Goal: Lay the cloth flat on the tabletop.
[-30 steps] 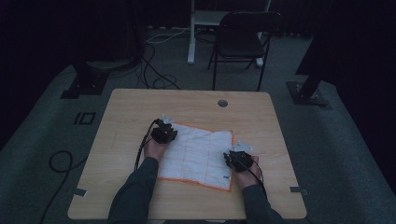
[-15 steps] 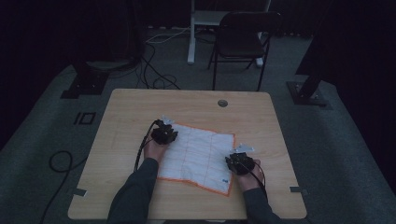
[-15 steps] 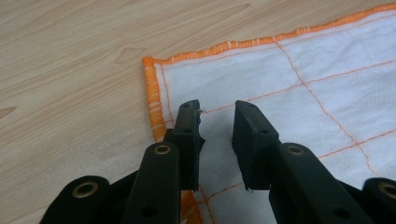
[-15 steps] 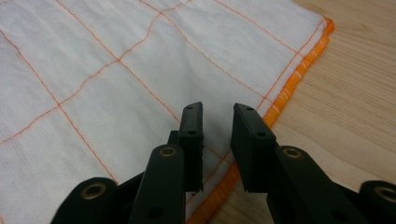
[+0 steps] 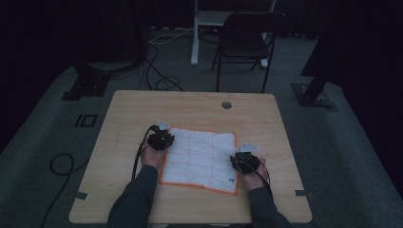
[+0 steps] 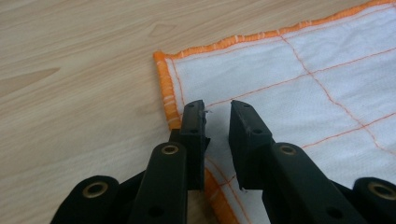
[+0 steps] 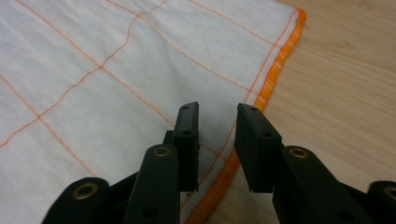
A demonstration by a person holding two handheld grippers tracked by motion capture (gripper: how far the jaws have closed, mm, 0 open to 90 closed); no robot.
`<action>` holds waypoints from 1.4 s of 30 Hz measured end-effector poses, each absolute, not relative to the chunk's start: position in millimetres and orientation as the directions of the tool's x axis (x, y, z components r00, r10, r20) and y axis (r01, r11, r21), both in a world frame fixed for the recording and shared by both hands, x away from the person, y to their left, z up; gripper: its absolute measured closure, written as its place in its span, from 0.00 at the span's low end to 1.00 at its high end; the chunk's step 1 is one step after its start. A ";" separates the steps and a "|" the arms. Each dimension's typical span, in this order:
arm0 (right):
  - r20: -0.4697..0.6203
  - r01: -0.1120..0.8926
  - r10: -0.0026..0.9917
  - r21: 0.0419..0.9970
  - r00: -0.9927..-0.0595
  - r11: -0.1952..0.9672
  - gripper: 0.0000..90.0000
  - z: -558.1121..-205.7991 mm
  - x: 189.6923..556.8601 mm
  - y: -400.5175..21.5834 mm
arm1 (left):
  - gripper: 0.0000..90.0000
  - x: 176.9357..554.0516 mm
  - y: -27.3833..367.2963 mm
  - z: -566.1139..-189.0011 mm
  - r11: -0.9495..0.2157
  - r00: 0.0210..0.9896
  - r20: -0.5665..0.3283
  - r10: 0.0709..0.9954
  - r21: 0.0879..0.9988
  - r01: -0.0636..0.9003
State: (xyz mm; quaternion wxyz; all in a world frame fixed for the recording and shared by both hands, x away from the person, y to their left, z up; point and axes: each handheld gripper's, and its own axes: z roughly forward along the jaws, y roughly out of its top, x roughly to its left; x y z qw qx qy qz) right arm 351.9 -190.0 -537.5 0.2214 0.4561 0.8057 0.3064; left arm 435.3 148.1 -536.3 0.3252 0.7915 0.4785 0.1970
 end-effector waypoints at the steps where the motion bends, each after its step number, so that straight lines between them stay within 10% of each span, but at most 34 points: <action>1: -0.077 0.599 0.871 0.696 -0.486 0.396 0.78 -537.5 351.9 -190.0 | 0.86 435.3 148.1 -536.3 -0.331 0.465 0.001 0.886 0.703 0.629; 42: -0.079 0.567 0.839 0.702 -0.539 0.430 0.69 -538.4 355.4 -187.9 | 0.83 336.7 171.2 -538.7 -0.414 0.567 0.030 0.823 0.715 0.563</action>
